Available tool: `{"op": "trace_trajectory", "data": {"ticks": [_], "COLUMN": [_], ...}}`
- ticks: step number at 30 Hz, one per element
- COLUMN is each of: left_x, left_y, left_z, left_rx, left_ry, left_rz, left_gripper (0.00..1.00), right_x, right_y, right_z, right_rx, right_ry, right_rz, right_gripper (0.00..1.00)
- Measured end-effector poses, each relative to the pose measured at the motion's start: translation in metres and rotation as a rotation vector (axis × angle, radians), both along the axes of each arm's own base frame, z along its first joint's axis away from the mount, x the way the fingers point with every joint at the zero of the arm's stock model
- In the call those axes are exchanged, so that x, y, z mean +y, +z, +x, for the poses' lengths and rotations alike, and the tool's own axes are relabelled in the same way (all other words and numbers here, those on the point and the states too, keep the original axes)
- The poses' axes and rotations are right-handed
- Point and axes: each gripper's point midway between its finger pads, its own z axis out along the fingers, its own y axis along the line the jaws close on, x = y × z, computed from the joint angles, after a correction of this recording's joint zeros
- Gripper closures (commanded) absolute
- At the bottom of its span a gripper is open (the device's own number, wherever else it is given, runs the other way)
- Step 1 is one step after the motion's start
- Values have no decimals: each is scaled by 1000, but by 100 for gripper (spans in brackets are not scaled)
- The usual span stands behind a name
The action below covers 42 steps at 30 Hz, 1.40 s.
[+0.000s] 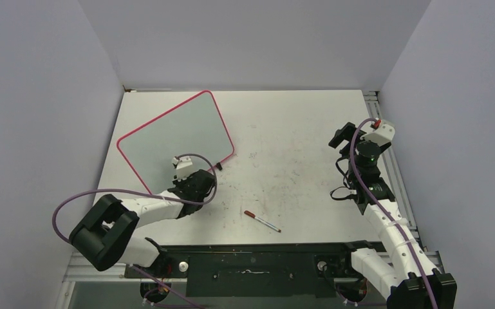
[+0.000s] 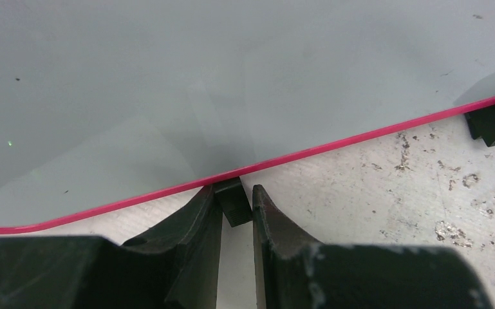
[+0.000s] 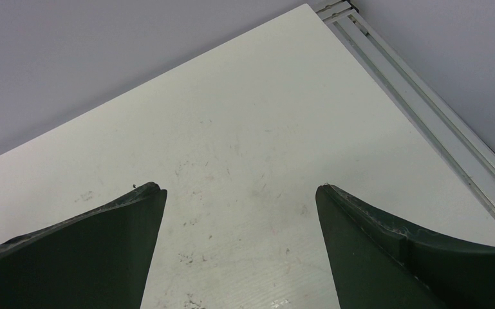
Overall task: Write a sentence on the whiteboard
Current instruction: Move the whiteboard to the center of the board.
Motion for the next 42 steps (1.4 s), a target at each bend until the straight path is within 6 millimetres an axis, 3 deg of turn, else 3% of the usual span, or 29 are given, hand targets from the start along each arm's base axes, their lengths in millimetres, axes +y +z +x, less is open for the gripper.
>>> {"op": "trace_trajectory", "data": {"ticks": [14,15,16,19,22,25,34,42], "left_x": [-29,-29,-30,-33,-38,-46,-55,-52], "left_y": [0,-1,-1,-1,0,0,30,44], "left_z": [35,37,39,43,44,43,44,27], "left_rx": [-20,-19,-16,-12,-6,-2,-77,-87], "left_ry": [-165,-171,-179,-192,-221,-255,-279,-267], "left_rz": [-12,-13,-13,-17,-28,-55,-121,-165], "left_gripper": [100,97,82,71,50,38,31,19], "right_x": [7,8,8,9,9,10,11,13], "right_y": [-7,-7,-7,-7,-7,-7,-8,-4], "right_z": [3,3,4,4,4,4,4,4], "right_rx": [20,20,20,19,19,19,21,20], "right_ry": [33,34,35,38,41,42,49,60], "right_rz": [18,20,21,26,29,29,30,33], "right_gripper": [10,10,10,10,10,10,10,10]}}
